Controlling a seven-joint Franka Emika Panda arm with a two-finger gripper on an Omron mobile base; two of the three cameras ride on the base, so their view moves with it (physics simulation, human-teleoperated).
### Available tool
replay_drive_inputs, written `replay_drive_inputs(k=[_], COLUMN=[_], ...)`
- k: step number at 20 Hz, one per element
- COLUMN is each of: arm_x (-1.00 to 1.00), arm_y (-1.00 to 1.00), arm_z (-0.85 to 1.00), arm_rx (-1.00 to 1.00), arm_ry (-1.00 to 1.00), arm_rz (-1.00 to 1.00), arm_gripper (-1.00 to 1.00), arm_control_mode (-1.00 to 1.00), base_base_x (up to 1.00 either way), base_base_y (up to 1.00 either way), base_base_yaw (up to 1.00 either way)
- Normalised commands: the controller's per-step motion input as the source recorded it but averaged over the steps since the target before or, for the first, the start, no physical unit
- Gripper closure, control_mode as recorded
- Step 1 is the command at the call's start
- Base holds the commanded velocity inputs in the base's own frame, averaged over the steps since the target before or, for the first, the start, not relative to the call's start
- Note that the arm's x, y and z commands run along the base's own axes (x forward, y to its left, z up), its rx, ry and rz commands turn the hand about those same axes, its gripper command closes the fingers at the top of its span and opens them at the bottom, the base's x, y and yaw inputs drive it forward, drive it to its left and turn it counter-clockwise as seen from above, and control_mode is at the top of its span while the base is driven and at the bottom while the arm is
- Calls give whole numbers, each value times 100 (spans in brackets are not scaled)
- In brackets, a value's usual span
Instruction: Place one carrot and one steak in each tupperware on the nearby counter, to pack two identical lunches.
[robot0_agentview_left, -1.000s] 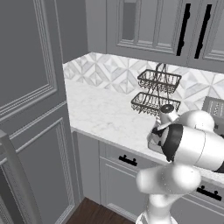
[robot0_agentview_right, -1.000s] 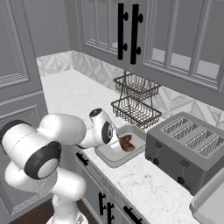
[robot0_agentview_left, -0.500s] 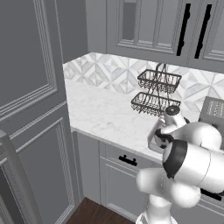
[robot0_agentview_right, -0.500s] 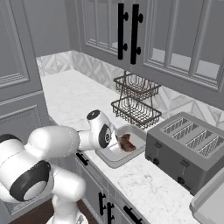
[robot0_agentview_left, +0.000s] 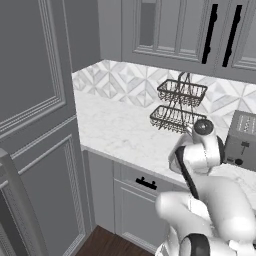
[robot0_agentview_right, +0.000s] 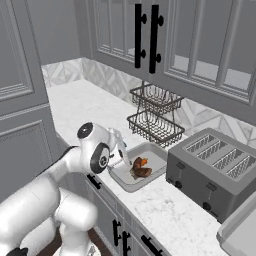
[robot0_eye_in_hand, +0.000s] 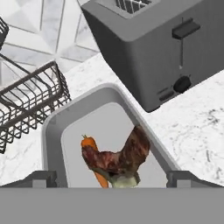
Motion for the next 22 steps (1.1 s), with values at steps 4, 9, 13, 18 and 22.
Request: replay_drive_inputs(k=[4,9,13,18,22], arm_x=[-68,-68,-81,-75,-74], arm_y=[6,14,26,62,62], arm_z=[87,75,63,31,0], arm_rx=[-3,-2,0,-12,-16], arm_ry=[-17,-12,0,9,13], arm_rz=[0,7,33,48,55], arm_gripper=[-100,-100,-100,-100,-100], arm_control_mode=[-100,-100,-100,-100,-100], base_base_x=[0,0,0,0,0], base_base_y=[0,0,0,0,0], base_base_yaw=[0,0,0,0,0])
